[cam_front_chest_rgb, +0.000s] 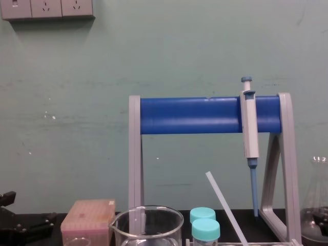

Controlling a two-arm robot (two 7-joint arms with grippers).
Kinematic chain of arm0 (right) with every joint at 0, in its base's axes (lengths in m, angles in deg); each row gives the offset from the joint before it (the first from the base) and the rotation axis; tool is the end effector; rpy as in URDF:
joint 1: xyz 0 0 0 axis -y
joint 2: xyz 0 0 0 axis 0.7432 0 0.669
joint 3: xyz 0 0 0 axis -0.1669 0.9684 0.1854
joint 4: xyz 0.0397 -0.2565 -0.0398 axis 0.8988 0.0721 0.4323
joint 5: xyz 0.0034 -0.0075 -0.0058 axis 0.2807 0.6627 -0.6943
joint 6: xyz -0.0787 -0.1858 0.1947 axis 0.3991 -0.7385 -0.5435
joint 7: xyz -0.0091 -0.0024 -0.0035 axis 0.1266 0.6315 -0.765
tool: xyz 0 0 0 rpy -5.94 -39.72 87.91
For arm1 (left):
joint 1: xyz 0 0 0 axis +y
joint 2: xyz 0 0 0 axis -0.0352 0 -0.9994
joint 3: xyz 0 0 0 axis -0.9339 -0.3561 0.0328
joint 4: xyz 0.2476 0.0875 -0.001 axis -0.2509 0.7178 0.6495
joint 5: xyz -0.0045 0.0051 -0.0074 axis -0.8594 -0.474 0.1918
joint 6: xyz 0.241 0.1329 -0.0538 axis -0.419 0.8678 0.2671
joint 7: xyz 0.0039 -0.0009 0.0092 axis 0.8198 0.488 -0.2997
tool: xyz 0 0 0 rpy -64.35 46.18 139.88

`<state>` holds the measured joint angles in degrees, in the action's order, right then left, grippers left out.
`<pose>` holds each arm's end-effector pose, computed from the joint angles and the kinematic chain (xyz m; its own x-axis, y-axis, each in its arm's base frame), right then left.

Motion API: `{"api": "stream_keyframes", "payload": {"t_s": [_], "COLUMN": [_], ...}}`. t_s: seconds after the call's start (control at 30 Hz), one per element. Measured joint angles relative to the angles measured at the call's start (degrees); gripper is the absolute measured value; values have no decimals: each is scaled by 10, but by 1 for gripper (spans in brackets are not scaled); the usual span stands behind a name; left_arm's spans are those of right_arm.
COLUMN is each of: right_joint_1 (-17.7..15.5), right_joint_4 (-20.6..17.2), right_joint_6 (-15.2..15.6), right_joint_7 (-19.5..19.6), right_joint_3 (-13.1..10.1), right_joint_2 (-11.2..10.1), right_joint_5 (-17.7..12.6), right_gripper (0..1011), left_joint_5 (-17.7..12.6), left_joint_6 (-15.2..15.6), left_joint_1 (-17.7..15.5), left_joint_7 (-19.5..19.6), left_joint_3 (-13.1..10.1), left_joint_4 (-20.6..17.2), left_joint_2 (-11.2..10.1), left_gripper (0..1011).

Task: Pick up the stirring rod with one hand, then place it down.

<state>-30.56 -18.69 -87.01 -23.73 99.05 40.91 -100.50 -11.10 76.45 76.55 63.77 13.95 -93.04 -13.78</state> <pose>0.3268 -0.0745 -0.2746 0.2924 -0.8802 0.3738 0.9552 0.2874 -0.0703 0.3268 0.0745 -0.2746 0.2921 0.8803 0.3738 -0.9553 0.2873 0.0699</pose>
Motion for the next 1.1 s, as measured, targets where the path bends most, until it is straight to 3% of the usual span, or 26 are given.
{"api": "stream_keyframes", "payload": {"t_s": [1.1], "right_joint_1": [0], "right_joint_4": [0], "right_joint_6": [0], "right_joint_7": [0], "right_joint_3": [0], "right_joint_2": [0], "right_joint_5": [0], "right_gripper": [1000], "left_joint_5": [0], "left_joint_6": [0], "left_joint_1": [0], "left_joint_7": [0], "left_joint_3": [0], "left_joint_4": [0], "left_joint_2": [0], "left_gripper": [1000]}}
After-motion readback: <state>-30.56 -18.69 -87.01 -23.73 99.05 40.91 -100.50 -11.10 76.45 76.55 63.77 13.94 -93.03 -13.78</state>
